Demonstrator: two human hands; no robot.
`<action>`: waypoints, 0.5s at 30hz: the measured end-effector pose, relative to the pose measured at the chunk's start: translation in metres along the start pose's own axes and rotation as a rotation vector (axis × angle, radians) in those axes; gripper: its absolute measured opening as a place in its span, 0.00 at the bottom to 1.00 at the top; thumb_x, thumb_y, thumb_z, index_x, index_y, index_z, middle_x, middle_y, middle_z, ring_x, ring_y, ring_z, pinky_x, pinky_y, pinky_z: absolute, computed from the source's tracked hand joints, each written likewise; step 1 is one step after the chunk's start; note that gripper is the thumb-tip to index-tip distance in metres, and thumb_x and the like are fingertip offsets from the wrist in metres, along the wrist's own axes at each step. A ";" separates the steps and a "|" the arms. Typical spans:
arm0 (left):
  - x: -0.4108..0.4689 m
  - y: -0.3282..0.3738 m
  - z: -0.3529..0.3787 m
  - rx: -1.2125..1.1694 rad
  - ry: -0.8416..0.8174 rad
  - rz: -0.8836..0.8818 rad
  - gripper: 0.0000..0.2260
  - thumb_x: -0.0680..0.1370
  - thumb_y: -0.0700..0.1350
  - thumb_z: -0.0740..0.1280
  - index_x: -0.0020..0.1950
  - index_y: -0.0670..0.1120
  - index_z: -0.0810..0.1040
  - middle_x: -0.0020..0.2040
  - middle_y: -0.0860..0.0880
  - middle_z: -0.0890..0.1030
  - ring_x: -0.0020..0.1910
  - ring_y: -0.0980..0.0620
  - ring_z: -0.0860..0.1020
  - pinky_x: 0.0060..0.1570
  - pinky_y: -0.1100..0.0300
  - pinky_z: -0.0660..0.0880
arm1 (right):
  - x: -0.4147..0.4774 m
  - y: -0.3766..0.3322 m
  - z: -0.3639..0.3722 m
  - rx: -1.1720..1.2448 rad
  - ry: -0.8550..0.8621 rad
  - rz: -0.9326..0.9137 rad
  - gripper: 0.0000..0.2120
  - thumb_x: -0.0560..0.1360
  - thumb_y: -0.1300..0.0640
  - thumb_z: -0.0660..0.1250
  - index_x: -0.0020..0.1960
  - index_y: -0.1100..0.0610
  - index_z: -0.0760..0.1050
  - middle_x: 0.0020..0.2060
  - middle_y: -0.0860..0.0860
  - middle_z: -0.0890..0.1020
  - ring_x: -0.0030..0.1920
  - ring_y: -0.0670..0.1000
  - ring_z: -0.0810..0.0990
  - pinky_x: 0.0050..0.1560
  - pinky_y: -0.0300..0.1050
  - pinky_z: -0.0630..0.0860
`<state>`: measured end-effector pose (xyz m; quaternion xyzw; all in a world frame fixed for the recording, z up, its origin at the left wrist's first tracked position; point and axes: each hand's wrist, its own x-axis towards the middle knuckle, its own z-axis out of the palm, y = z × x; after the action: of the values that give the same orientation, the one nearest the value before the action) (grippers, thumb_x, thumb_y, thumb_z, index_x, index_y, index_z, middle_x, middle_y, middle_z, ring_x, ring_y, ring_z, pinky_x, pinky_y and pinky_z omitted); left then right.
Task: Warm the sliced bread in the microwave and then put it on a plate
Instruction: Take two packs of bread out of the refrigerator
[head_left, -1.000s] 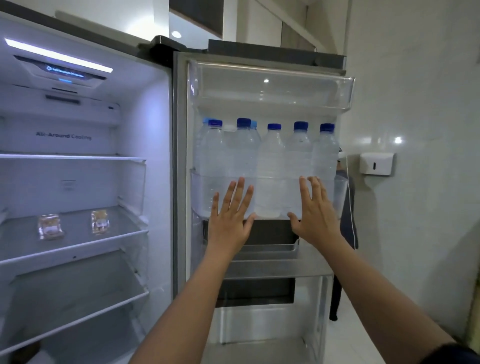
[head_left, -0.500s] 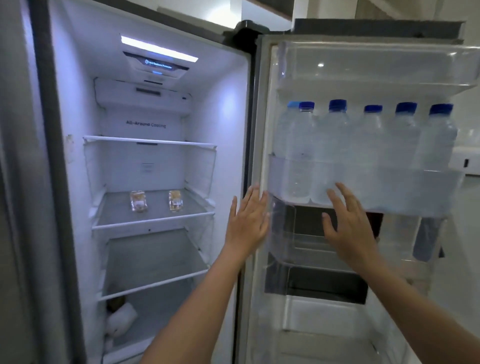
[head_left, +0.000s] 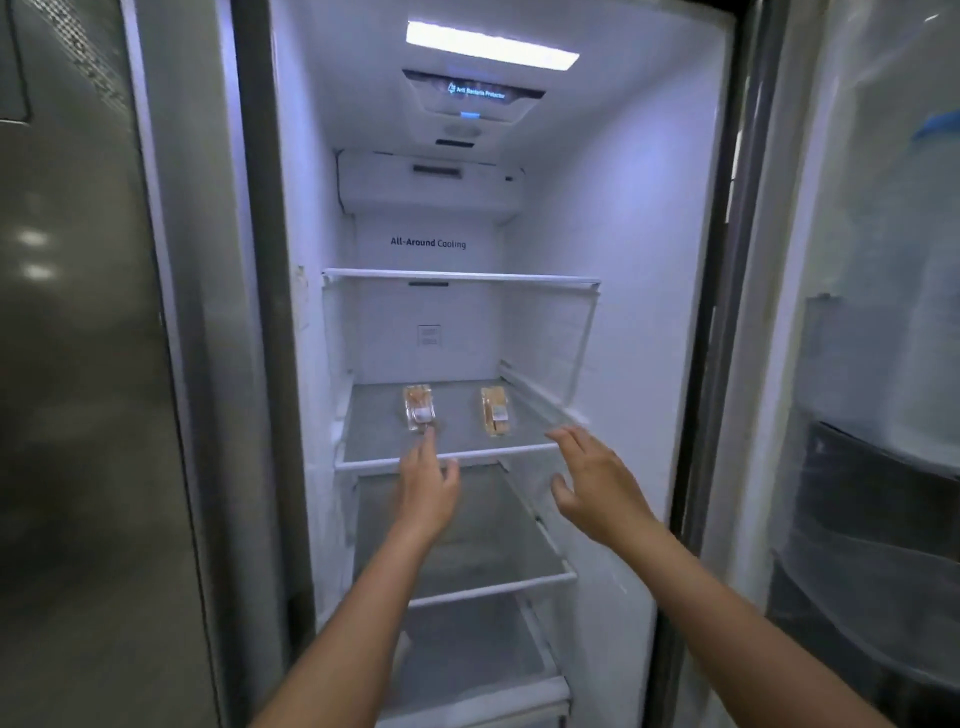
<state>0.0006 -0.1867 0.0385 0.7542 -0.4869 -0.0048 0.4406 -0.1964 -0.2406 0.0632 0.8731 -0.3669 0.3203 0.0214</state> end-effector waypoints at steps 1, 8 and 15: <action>0.012 -0.012 0.000 0.007 -0.003 -0.075 0.23 0.80 0.46 0.58 0.74 0.42 0.60 0.71 0.41 0.68 0.70 0.43 0.65 0.67 0.51 0.63 | 0.016 0.005 0.017 0.039 -0.040 0.061 0.23 0.75 0.57 0.62 0.69 0.55 0.65 0.66 0.52 0.70 0.65 0.54 0.71 0.65 0.49 0.68; 0.098 -0.063 0.015 0.068 0.023 -0.282 0.20 0.80 0.46 0.58 0.68 0.35 0.66 0.67 0.35 0.70 0.66 0.38 0.69 0.63 0.51 0.66 | 0.122 0.048 0.113 0.402 -0.146 0.364 0.26 0.77 0.57 0.63 0.71 0.64 0.60 0.69 0.61 0.66 0.69 0.59 0.65 0.67 0.47 0.62; 0.168 -0.077 0.047 -0.004 -0.066 -0.385 0.26 0.80 0.51 0.60 0.72 0.36 0.60 0.72 0.38 0.66 0.70 0.41 0.66 0.64 0.56 0.64 | 0.194 0.080 0.172 0.489 -0.295 0.471 0.29 0.75 0.53 0.65 0.70 0.66 0.61 0.68 0.64 0.68 0.68 0.62 0.67 0.66 0.50 0.66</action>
<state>0.1243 -0.3308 0.0290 0.8319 -0.3479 -0.1148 0.4168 -0.0532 -0.4670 0.0227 0.7808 -0.4695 0.2655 -0.3152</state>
